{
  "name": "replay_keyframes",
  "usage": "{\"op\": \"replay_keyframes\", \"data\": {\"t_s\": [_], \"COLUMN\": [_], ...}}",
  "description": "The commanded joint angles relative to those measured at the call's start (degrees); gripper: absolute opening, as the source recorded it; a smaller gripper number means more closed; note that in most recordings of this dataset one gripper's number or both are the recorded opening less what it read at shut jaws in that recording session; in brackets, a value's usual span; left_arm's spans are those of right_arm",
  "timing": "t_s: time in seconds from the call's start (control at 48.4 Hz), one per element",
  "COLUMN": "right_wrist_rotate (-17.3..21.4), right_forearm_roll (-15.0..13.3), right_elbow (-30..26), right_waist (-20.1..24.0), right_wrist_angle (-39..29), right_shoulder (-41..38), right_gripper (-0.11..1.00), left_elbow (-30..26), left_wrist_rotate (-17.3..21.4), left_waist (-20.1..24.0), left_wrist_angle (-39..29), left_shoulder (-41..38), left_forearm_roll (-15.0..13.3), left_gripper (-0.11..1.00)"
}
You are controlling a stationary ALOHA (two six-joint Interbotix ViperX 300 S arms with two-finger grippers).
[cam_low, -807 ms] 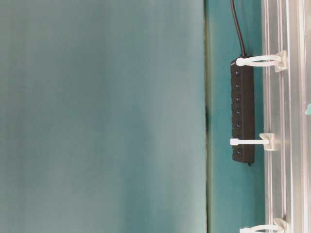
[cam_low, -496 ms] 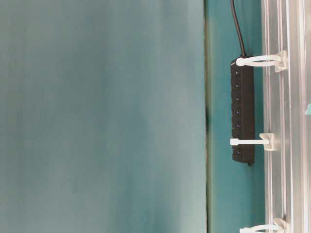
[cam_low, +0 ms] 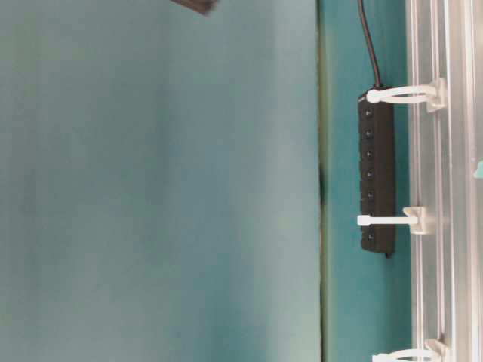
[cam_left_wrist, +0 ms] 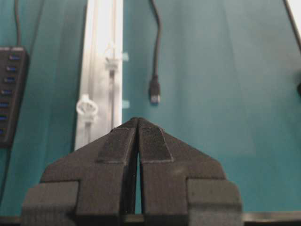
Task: Pass the USB cable through three rings with both arms.
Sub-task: 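Move the right gripper toward the black USB cable plug near the rail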
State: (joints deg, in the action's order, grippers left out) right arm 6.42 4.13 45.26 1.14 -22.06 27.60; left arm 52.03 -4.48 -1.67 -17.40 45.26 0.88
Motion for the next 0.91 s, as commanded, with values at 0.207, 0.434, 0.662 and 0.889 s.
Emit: {"op": "replay_keyframes", "data": {"t_s": [0.207, 0.434, 0.662, 0.889], "right_wrist_rotate": [0.4, 0.0, 0.4, 0.4], "right_forearm_roll": [-0.4, -0.4, -0.4, -1.2], "right_elbow": [-13.9, -18.3, -18.0, -17.9], "right_waist": [1.9, 2.0, 2.1, 2.4], "right_wrist_angle": [-18.9, -23.1, -20.2, -19.3], "right_shoulder": [-12.8, -17.6, -18.1, -19.7], "right_gripper": [-0.1, 0.03, 0.58, 0.88], "left_elbow": [-2.5, -2.6, -2.9, -1.7], "left_wrist_rotate": [0.2, -0.1, -1.0, -2.5], "left_waist": [0.0, 0.2, 2.0, 3.3], "left_wrist_angle": [0.1, 0.3, -0.8, -0.5], "left_shoulder": [-1.1, -1.1, -2.1, -2.6], "left_forearm_roll": [0.3, 0.3, 0.3, 0.3], "left_gripper": [0.02, 0.02, 0.02, 0.03]}}
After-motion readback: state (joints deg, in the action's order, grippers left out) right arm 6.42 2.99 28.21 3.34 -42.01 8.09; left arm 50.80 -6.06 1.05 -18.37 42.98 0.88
